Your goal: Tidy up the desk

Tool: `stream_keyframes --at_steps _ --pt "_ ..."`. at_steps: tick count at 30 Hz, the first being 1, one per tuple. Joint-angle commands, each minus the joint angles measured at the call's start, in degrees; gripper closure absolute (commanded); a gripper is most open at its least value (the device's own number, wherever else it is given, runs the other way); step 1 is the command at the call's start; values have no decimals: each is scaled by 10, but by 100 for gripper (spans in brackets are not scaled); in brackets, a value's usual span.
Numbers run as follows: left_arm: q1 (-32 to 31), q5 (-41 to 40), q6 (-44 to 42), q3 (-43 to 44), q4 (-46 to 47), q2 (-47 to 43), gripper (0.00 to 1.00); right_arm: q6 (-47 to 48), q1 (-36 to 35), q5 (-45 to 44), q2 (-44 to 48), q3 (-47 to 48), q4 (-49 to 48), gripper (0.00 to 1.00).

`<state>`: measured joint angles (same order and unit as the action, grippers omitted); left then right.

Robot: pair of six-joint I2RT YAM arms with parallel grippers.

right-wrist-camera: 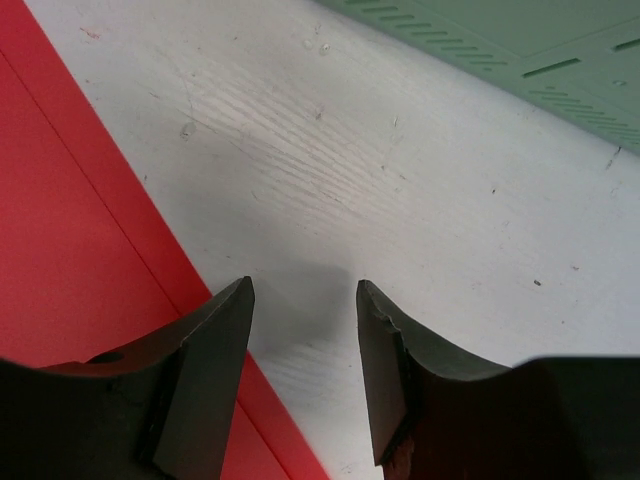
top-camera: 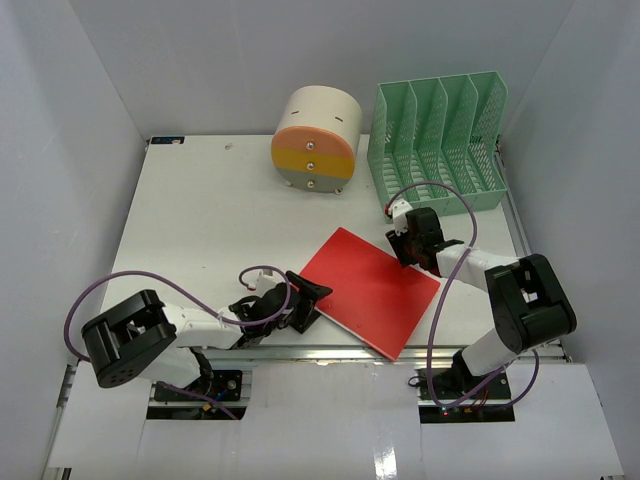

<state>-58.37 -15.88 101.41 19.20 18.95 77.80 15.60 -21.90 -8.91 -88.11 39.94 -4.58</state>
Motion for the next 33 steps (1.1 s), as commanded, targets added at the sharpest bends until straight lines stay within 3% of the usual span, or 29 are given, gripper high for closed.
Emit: stream_keyframes --at_steps 1,9,17,28,33 --pt "-3 1 -18 -17 -31 39 16 8 -4 -2 -10 16 -9 51" --pt "-9 -13 -50 -6 -21 67 20 17 -4 33 -26 21 20 60" --pt "-17 -72 -131 -18 45 63 26 25 -6 76 -44 29 45 73" --pt "-20 -114 -264 -51 238 65 26 28 -13 116 -55 38 79 76" --pt "-20 -115 -272 -38 240 82 26 29 -18 125 -56 40 85 77"
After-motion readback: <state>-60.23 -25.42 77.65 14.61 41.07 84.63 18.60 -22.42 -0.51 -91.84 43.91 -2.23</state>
